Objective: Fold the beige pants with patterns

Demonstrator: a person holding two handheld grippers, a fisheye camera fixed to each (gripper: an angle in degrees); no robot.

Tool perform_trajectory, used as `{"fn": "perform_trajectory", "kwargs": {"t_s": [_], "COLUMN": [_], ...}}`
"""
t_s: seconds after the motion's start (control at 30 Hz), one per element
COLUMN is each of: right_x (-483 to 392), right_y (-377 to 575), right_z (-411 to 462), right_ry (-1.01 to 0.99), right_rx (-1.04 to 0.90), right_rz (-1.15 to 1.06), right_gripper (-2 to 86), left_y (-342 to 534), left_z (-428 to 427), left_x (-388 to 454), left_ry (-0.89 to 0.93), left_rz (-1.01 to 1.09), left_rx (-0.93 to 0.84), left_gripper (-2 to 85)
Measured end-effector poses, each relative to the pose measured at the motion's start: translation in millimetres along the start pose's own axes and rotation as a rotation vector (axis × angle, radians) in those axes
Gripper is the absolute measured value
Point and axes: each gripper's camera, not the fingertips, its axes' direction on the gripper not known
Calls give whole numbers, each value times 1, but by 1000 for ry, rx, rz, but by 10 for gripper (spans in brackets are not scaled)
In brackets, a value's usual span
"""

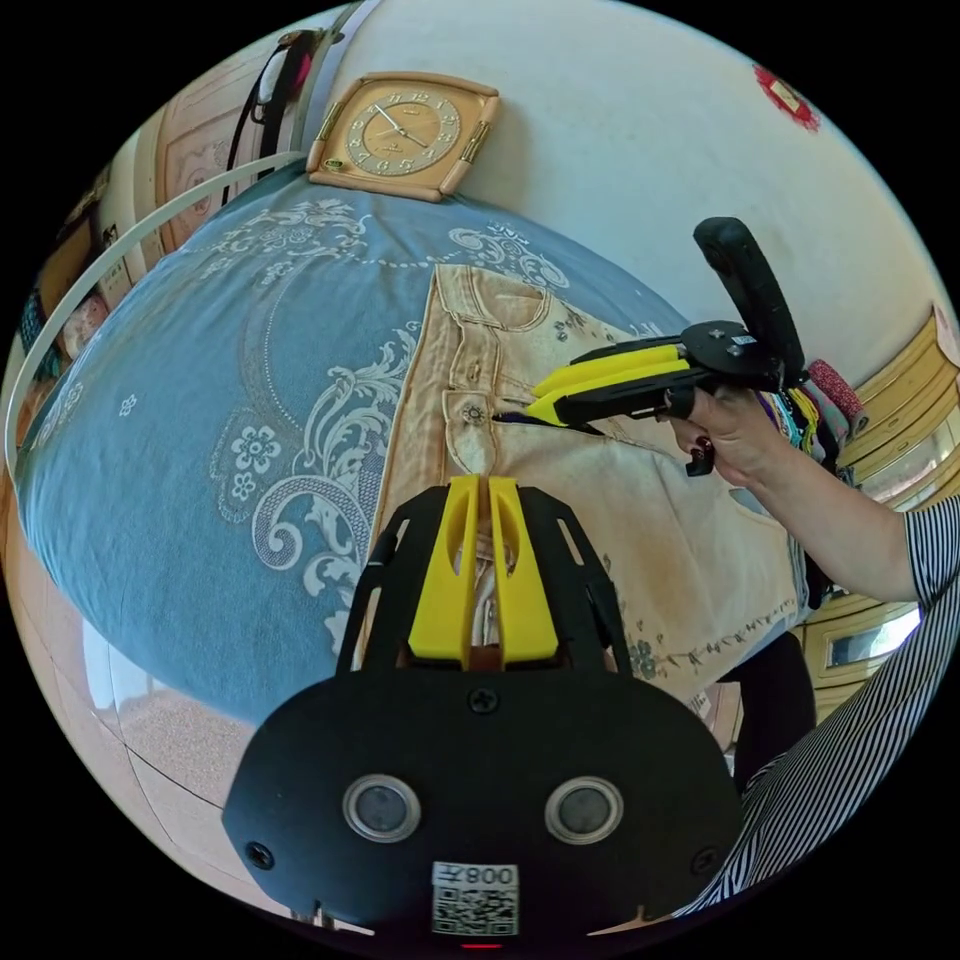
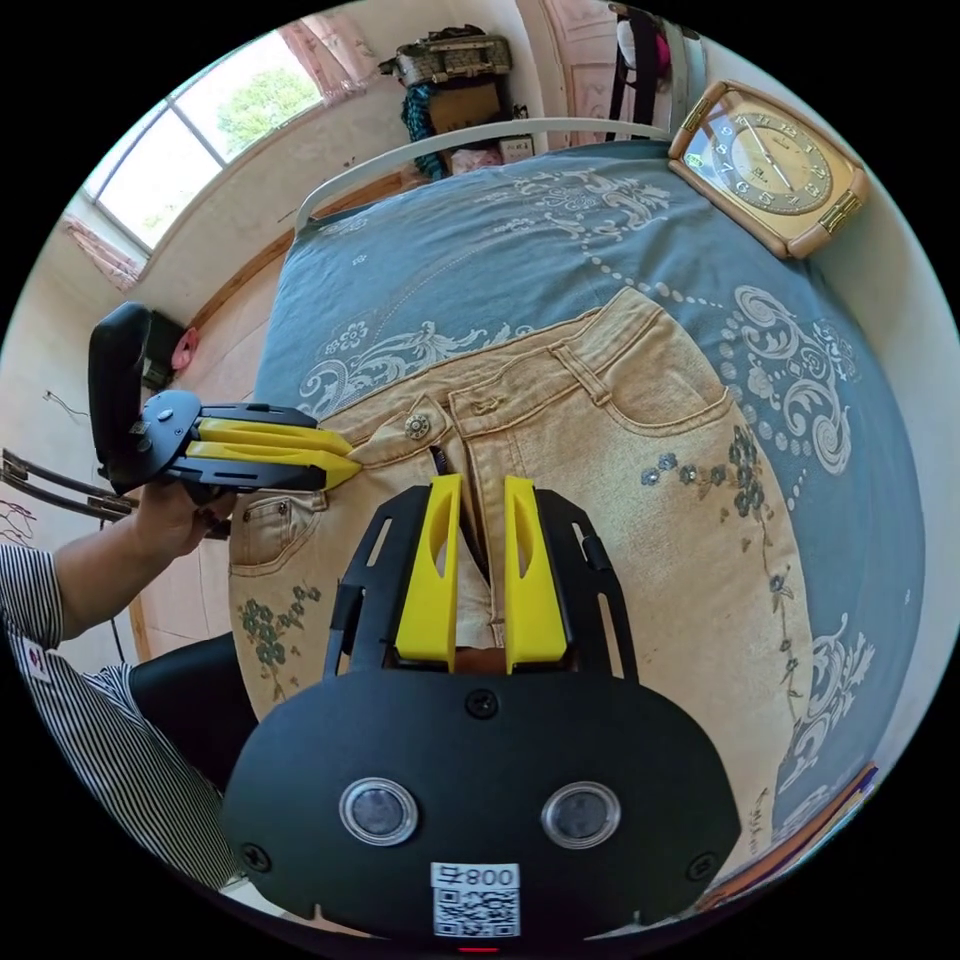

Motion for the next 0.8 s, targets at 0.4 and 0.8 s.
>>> {"fn": "perform_trajectory", "kwargs": {"t_s": [0.4,0.8], "right_x": [1,66], "right_y": [16,75], "right_z": [7,-56], "right_ry": [85,-381], "right_rx": [-35,263], "right_rz": [-20,202], "right_gripper": [58,9], "left_y": [-17,-56], "left_z": [22,48], "left_x": [20,28], "left_ry": [-18,-23], "left_rz": [-3,22], "left_rx": [17,-17], "left_gripper": [18,19]}}
